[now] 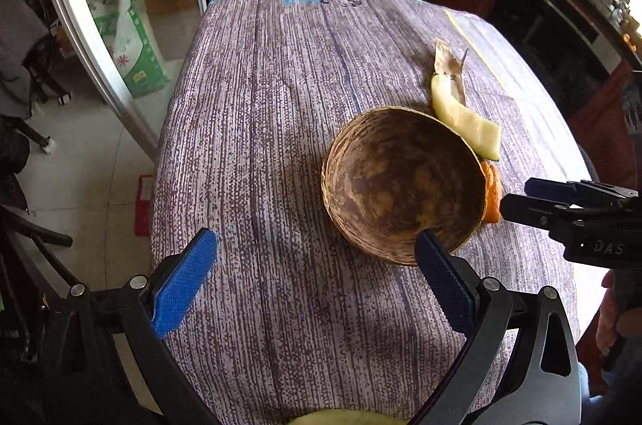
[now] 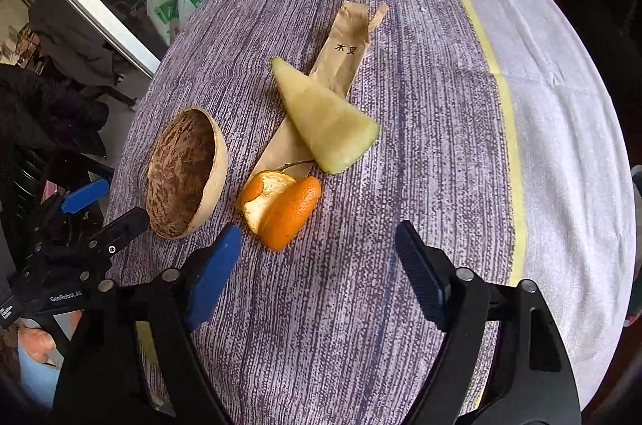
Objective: Collect trash
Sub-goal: 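Move both tools back to the table toward the wooden bowl and peels, then grasp the wooden bowl rim with the left tool while the right tool grasps the orange peel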
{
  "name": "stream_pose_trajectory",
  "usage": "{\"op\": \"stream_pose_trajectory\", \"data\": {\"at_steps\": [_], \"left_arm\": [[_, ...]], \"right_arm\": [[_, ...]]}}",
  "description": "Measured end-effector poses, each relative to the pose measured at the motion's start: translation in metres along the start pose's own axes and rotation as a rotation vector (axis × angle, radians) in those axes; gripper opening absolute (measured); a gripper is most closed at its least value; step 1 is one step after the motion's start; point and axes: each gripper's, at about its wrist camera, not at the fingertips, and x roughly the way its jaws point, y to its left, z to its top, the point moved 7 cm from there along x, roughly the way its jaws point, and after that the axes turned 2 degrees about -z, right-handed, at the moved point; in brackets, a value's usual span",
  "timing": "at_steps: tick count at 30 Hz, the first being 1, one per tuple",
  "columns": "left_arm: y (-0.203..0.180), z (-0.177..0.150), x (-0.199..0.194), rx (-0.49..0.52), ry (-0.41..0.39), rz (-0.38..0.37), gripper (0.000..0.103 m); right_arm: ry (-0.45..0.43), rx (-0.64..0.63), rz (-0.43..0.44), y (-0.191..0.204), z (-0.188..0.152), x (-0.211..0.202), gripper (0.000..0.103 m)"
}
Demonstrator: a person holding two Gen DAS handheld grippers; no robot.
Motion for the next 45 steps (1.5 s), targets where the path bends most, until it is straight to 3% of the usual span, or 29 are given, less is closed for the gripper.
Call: {"op": "stream_pose_trajectory", "data": {"at_steps": [2, 14, 15, 19, 25, 29, 30, 32, 33, 35, 38, 43, 45], "left_arm": [[0.002, 0.001, 0.003, 0.014, -0.001, 0.0, 0.099], [0.012, 0.007, 0.017, 0.056, 0.022, 0.02, 0.099], [0.013, 0.007, 0.019, 0.056, 0.025, 0.02, 0.099], [0.012, 0.01, 0.024, 0.061, 0.038, 0.021, 0.099], [0.0, 0.02, 0.036, 0.126, 0.045, 0.002, 0.099], [-0.011, 0.027, 0.043, 0.177, 0.036, -0.033, 0.097], [-0.014, 0.028, 0.044, 0.186, 0.033, -0.041, 0.093], [-0.022, 0.028, 0.046, 0.208, 0.042, -0.072, 0.062], [-0.026, 0.027, 0.046, 0.215, 0.048, -0.086, 0.053], [-0.033, 0.026, 0.043, 0.244, 0.027, -0.063, 0.026], [-0.04, 0.024, 0.035, 0.249, 0.009, -0.086, 0.015], [-0.045, 0.015, 0.029, 0.236, 0.014, -0.09, 0.014], [-0.046, 0.011, 0.03, 0.237, 0.021, -0.08, 0.016]], "right_arm": [[0.012, -0.008, -0.004, 0.004, 0.002, 0.007, 0.059], [-0.025, -0.111, -0.054, 0.029, 0.009, 0.027, 0.057], [-0.031, -0.117, -0.057, 0.03, 0.01, 0.028, 0.055], [-0.047, -0.125, -0.04, 0.03, 0.01, 0.025, 0.031], [-0.052, -0.098, -0.055, 0.008, 0.006, 0.009, 0.016], [-0.034, -0.033, -0.069, -0.024, -0.004, 0.005, 0.016], [-0.027, -0.022, -0.069, -0.03, -0.007, 0.005, 0.016], [-0.021, -0.003, -0.06, -0.036, -0.013, 0.004, 0.016], [-0.021, 0.003, -0.056, -0.038, -0.015, 0.003, 0.016], [-0.016, 0.009, -0.05, -0.039, -0.019, 0.004, 0.018], [-0.009, 0.03, -0.028, -0.04, -0.02, 0.004, 0.022], [-0.013, 0.026, -0.001, -0.029, -0.018, 0.003, 0.048], [-0.016, 0.003, 0.004, -0.021, -0.018, 0.005, 0.049]]}}
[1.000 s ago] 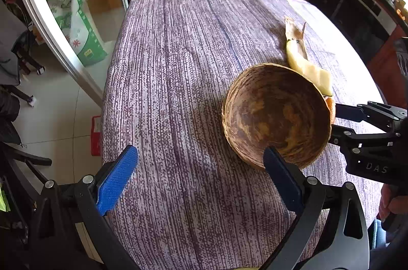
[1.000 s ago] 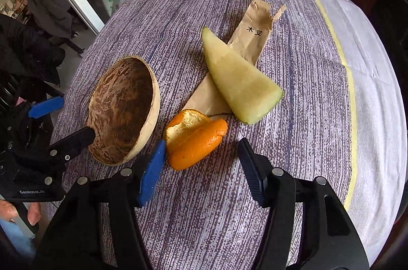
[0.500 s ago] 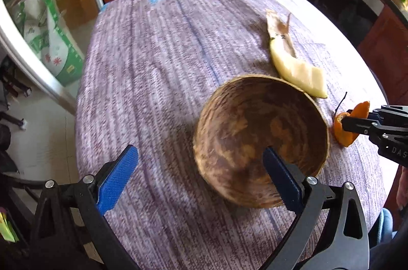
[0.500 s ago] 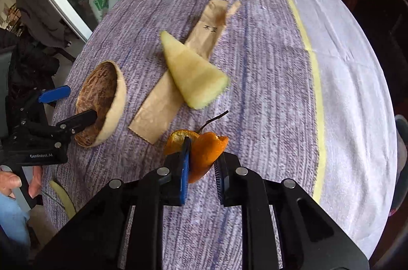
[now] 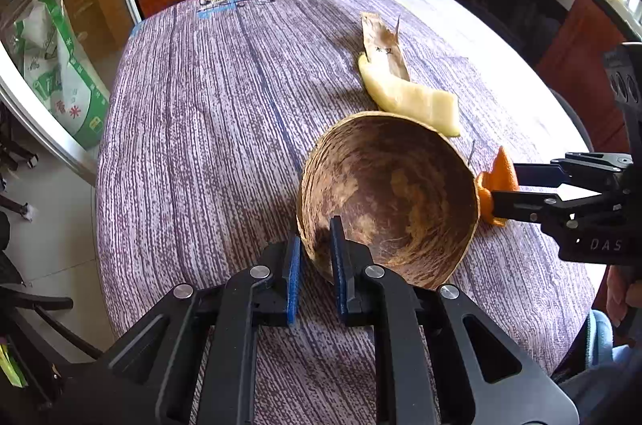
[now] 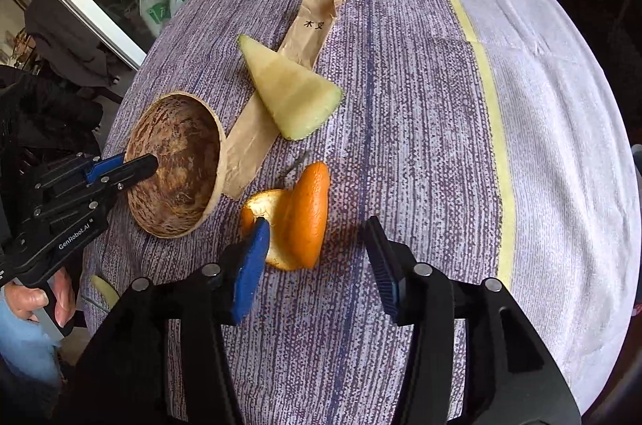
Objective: Collect trash
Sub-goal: 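Grasp the wooden bowl rim with the left tool while the right tool grasps the orange peel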
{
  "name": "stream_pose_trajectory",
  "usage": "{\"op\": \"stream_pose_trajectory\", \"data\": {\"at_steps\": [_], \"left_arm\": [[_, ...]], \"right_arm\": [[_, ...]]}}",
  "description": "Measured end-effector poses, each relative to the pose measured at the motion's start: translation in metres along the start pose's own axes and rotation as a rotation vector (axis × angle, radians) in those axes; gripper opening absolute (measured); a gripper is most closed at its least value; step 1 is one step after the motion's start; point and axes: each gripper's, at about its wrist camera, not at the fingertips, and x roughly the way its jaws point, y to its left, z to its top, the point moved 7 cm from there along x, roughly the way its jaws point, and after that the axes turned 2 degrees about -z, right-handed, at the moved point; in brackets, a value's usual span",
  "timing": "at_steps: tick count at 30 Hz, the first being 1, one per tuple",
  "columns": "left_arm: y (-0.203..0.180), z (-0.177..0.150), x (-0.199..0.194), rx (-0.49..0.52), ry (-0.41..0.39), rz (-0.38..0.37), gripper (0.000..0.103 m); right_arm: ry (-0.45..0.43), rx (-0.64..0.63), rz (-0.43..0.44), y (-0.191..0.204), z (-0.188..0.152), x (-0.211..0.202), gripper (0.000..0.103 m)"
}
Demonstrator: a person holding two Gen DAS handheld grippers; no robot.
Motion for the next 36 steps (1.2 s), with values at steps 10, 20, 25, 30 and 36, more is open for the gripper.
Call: {"op": "stream_pose_trajectory", "data": {"at_steps": [10, 20, 25, 30, 36], "left_arm": [[-0.008, -0.004, 0.012, 0.041, 0.042, 0.004, 0.045], [0.001, 0.002, -0.002, -0.016, -0.003, 0.012, 0.014], [0.001, 0.006, -0.006, -0.022, -0.005, 0.038, 0.012], [-0.01, 0.013, -0.026, -0.031, -0.049, 0.035, 0.005], [-0.029, 0.025, -0.043, -0.018, -0.073, 0.065, 0.005]], "right_arm": [[-0.009, -0.093, -0.003, 0.025, -0.008, 0.002, 0.051], [-0.011, -0.141, 0.016, 0.037, -0.012, 0.002, 0.051], [-0.054, -0.202, -0.038, 0.042, -0.007, 0.007, 0.03], [-0.058, -0.129, 0.02, 0.028, -0.006, -0.006, 0.021], [-0.093, -0.02, 0.053, -0.007, -0.011, -0.031, 0.021]]}}
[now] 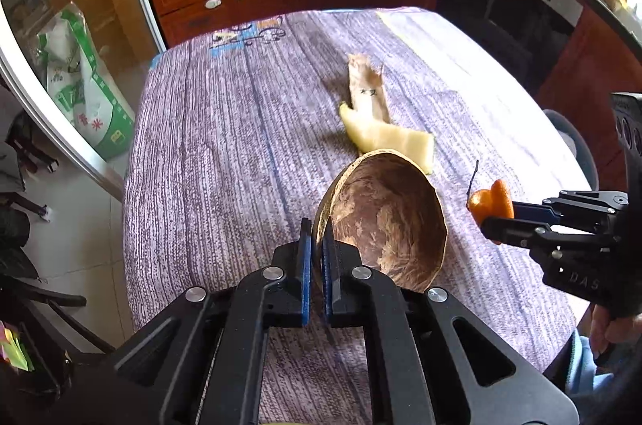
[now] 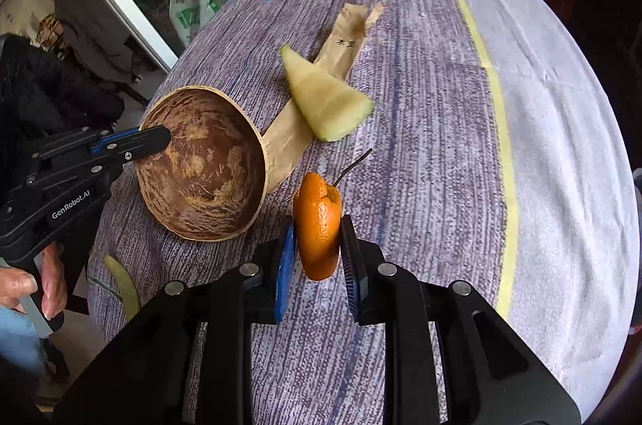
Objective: Collect trash
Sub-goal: 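Grasp the wooden bowl rim with the left tool while the right tool grasps the orange peel, then carry the bowl and orange peel over the teal bin and open both tools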
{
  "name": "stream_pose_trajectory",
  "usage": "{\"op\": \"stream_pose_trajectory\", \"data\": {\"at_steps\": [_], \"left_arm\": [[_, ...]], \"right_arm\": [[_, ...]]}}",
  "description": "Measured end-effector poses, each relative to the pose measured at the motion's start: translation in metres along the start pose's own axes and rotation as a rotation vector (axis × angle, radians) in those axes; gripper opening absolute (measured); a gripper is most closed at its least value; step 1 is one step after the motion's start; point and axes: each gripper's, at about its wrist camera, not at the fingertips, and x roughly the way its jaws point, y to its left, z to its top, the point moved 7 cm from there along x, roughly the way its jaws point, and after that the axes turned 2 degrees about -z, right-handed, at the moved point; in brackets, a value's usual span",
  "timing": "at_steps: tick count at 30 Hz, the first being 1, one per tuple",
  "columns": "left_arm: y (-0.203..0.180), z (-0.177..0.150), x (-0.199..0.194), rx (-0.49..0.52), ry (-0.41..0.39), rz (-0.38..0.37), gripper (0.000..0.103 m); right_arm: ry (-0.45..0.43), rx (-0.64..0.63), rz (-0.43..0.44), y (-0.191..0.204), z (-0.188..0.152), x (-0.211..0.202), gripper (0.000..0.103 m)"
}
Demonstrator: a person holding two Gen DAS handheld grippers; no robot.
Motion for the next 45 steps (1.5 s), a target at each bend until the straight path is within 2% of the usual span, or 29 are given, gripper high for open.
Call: {"op": "stream_pose_trajectory", "data": {"at_steps": [7, 13, 20, 29, 36, 37, 42, 45], "left_arm": [[-0.038, 0.02, -0.018, 0.059, -0.025, 0.01, 0.005], [-0.089, 0.04, -0.017, 0.118, -0.032, -0.027, 0.005], [-0.194, 0.071, -0.007, 0.255, -0.049, -0.116, 0.005], [-0.358, 0.095, 0.024, 0.473, -0.025, -0.219, 0.005], [-0.45, 0.094, 0.067, 0.558, 0.037, -0.258, 0.005], [-0.454, 0.094, 0.074, 0.558, 0.077, -0.193, 0.005], [-0.484, 0.089, 0.107, 0.583, 0.124, -0.198, 0.006], [-0.488, 0.087, 0.123, 0.595, 0.143, -0.197, 0.006]], "right_arm": [[-0.063, 0.09, 0.024, -0.033, 0.004, -0.031, 0.021], [-0.131, 0.165, 0.017, -0.077, 0.001, -0.063, 0.021], [-0.226, 0.299, -0.024, -0.154, -0.02, -0.111, 0.021], [-0.339, 0.537, -0.128, -0.292, -0.067, -0.173, 0.022], [-0.334, 0.667, -0.209, -0.37, -0.101, -0.185, 0.022], [-0.329, 0.677, -0.215, -0.375, -0.102, -0.184, 0.022], [-0.305, 0.713, -0.229, -0.392, -0.109, -0.174, 0.023], [-0.287, 0.728, -0.23, -0.4, -0.111, -0.167, 0.023]]}}
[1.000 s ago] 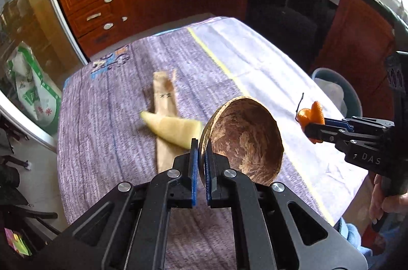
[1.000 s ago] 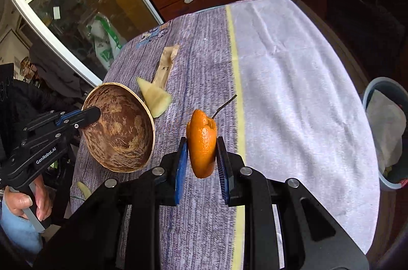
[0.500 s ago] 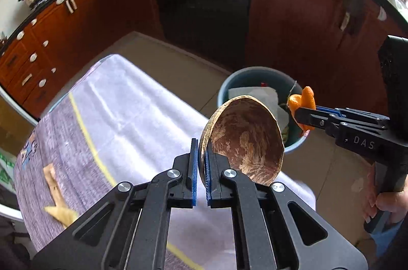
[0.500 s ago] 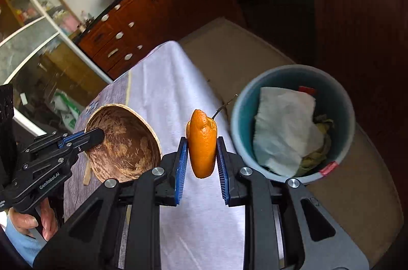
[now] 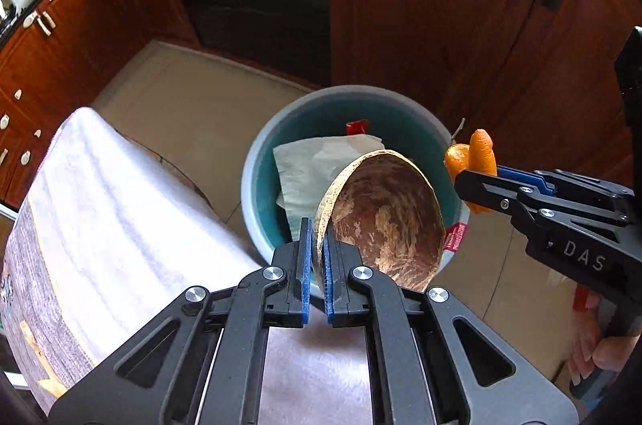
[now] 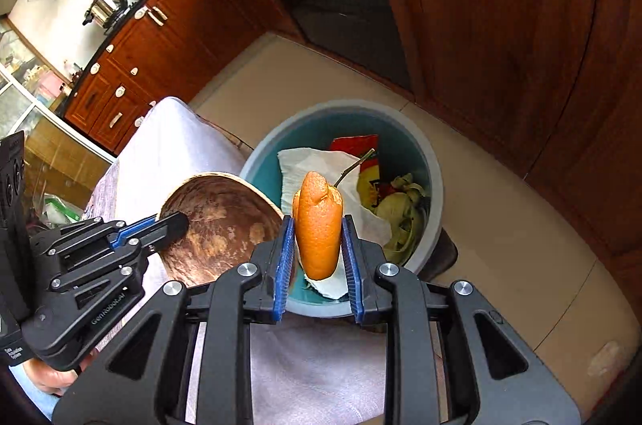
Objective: Collect trash
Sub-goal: 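Carry the bowl and orange peel over the teal bin and open both tools, then move both tools back to the table toward the paper strip and melon rind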
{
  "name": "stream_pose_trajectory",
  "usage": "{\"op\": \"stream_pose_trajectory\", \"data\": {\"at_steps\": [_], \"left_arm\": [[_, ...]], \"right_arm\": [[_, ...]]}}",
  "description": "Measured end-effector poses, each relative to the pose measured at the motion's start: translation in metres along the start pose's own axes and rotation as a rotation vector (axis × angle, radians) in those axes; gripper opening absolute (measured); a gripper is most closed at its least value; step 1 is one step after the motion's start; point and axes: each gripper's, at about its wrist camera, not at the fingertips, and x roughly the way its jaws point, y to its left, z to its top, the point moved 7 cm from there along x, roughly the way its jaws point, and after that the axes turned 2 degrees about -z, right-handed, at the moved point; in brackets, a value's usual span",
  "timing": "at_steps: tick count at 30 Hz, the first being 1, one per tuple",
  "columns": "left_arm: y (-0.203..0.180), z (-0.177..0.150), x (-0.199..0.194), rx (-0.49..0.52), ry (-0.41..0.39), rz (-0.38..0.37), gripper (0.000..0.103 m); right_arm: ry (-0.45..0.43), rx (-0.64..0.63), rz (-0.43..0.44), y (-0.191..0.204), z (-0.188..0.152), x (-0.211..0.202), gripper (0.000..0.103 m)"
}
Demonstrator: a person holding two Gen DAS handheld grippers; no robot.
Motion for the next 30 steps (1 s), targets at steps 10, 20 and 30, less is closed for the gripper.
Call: {"op": "stream_pose_trajectory", "data": {"at_steps": [10, 20, 30], "left_arm": [[0.004, -0.003, 0.021, -0.011, 0.02, 0.018, 0.054], [0.014, -0.009, -0.009, -0.04, -0.025, 0.038, 0.083], [0.013, -0.029, -0.028, -0.078, -0.033, 0.017, 0.096]], "right_arm": [[0.025, 0.001, -0.011, -0.003, 0.005, 0.013, 0.038], [0.003, 0.022, -0.02, 0.003, 0.008, 0.005, 0.082], [0.033, 0.045, -0.052, 0.006, -0.004, -0.004, 0.085]]}}
